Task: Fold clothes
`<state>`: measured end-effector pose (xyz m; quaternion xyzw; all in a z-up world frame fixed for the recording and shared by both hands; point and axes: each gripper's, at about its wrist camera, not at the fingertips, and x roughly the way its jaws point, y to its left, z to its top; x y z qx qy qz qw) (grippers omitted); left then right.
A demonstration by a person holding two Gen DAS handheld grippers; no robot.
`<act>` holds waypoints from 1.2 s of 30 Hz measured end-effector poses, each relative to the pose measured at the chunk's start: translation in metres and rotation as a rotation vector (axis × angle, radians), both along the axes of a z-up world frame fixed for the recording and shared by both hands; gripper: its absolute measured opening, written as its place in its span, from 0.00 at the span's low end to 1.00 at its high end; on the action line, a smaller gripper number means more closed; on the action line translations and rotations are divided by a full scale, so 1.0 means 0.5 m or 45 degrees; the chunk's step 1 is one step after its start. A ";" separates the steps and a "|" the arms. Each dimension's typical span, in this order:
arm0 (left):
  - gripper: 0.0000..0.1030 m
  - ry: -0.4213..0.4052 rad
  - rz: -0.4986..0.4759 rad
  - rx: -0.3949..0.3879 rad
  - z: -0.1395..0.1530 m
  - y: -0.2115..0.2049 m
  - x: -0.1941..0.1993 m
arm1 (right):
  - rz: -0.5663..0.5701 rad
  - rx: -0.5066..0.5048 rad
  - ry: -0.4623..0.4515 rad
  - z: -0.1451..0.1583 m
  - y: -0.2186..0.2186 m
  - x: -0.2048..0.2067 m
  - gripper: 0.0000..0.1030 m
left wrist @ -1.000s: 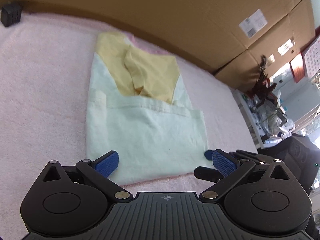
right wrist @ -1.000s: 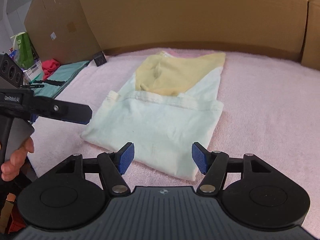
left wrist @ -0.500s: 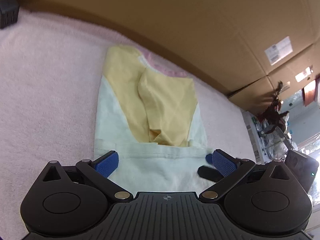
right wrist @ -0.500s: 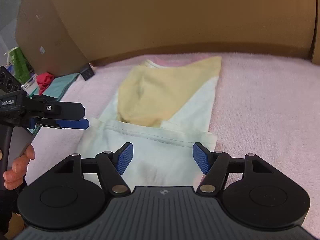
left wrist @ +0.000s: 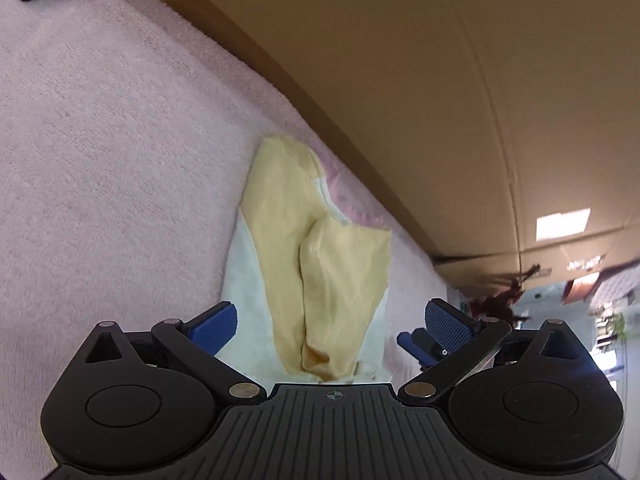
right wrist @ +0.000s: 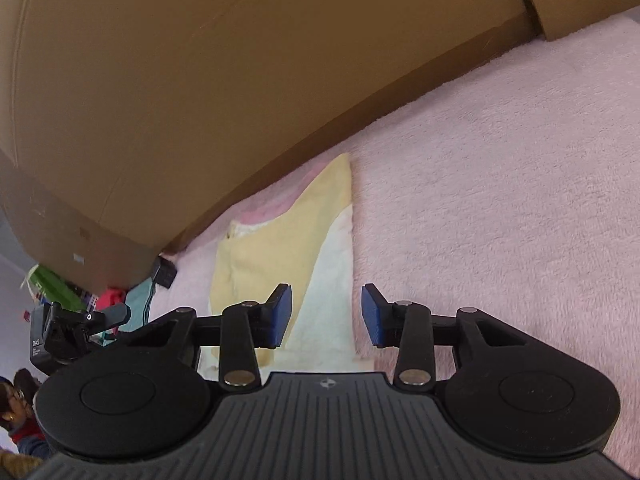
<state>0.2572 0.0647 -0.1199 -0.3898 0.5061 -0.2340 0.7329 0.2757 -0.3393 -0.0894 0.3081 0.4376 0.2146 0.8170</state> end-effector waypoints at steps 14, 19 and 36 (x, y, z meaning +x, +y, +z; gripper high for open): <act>1.00 -0.036 0.035 0.109 -0.022 -0.038 0.157 | -0.058 -0.024 0.021 -0.016 0.017 0.146 0.43; 1.00 -0.077 -0.026 0.111 -0.022 -0.059 0.179 | -0.054 0.045 0.021 -0.034 0.015 0.172 0.43; 0.42 -0.085 -0.100 0.223 -0.029 -0.074 0.209 | -0.011 0.062 0.048 -0.062 0.032 0.202 0.04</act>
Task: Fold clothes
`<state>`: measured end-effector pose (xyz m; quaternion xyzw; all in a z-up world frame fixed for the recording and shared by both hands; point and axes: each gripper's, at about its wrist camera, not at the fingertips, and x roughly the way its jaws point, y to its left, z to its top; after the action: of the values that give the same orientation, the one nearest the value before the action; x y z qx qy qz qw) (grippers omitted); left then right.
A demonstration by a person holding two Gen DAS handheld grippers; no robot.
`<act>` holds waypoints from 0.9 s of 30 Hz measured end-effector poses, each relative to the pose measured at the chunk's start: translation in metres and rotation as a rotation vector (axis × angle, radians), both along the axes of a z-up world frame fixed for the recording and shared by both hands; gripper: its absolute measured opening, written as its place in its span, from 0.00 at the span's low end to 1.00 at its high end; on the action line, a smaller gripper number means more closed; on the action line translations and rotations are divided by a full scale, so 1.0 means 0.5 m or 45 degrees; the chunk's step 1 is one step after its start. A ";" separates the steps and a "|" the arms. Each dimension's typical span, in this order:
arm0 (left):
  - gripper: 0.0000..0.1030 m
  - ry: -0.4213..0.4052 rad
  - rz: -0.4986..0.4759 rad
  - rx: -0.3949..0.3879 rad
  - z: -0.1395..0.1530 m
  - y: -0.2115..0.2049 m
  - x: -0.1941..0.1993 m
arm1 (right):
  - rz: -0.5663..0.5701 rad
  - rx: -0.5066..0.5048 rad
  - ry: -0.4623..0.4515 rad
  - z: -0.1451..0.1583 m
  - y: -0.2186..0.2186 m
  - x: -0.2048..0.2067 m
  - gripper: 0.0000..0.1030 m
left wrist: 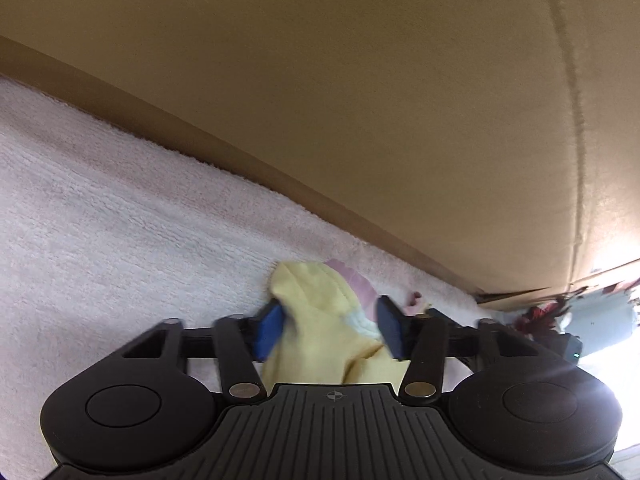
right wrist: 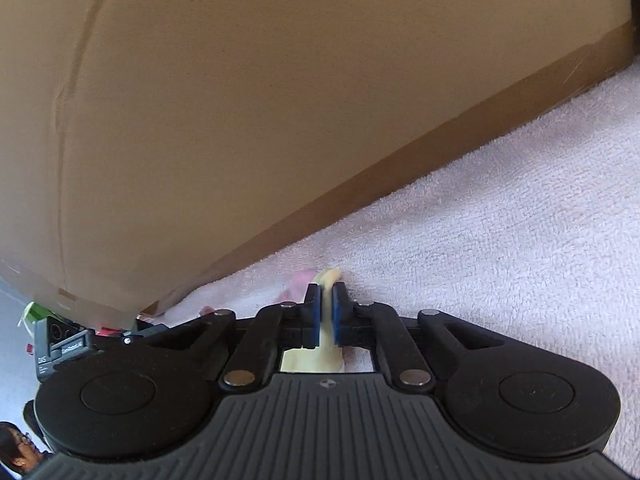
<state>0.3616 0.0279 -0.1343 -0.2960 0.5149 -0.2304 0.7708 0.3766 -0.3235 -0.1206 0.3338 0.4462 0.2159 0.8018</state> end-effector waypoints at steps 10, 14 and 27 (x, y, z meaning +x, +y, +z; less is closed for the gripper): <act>0.54 -0.034 0.073 0.011 0.005 0.008 0.000 | 0.003 -0.008 -0.005 0.000 -0.007 -0.016 0.06; 0.69 -0.070 0.063 0.013 0.015 -0.002 0.000 | -0.001 0.014 -0.008 -0.005 -0.016 -0.024 0.06; 0.03 -0.069 0.012 0.143 0.018 -0.026 -0.008 | 0.003 0.010 -0.025 -0.013 -0.023 -0.051 0.04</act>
<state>0.3575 0.0148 -0.1253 -0.2482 0.5046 -0.2054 0.8010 0.3512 -0.3352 -0.1269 0.3344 0.4377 0.2219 0.8045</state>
